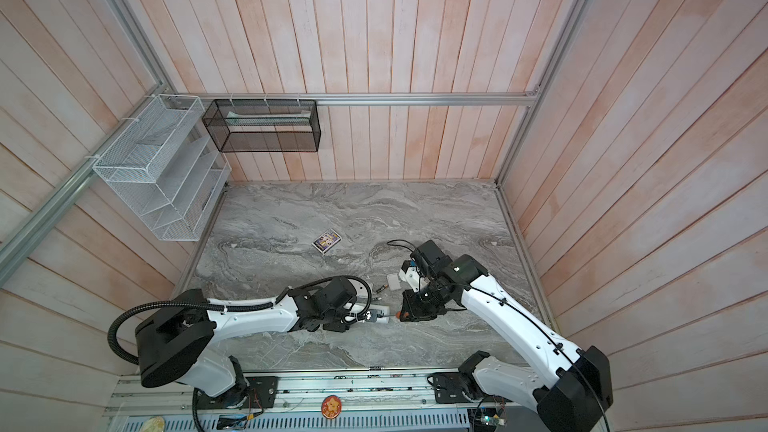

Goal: Unload the batteries from the remote control

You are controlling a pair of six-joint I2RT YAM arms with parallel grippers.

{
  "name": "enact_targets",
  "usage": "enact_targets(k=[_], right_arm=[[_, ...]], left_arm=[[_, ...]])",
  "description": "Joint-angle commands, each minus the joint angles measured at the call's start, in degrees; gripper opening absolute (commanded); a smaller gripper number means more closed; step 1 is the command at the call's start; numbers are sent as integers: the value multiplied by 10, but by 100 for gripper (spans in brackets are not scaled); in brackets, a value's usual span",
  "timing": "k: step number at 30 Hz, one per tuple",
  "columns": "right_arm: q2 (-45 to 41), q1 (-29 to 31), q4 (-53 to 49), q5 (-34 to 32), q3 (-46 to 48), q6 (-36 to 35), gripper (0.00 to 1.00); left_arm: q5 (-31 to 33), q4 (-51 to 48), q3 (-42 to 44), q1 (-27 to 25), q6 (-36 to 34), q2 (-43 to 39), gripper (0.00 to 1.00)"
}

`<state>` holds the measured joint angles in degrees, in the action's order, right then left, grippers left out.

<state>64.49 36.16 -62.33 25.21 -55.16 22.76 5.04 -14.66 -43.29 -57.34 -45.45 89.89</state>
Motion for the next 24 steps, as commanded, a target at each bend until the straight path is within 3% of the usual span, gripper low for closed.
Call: enact_targets(k=[1,24], right_arm=[[-11,8,66,117,-18,-8,0],[-7,7,58,93,-61,-17,0]], left_arm=[[-3,-73,34,0,-6,37,0],[-9,-75,34,1,-8,44,0]])
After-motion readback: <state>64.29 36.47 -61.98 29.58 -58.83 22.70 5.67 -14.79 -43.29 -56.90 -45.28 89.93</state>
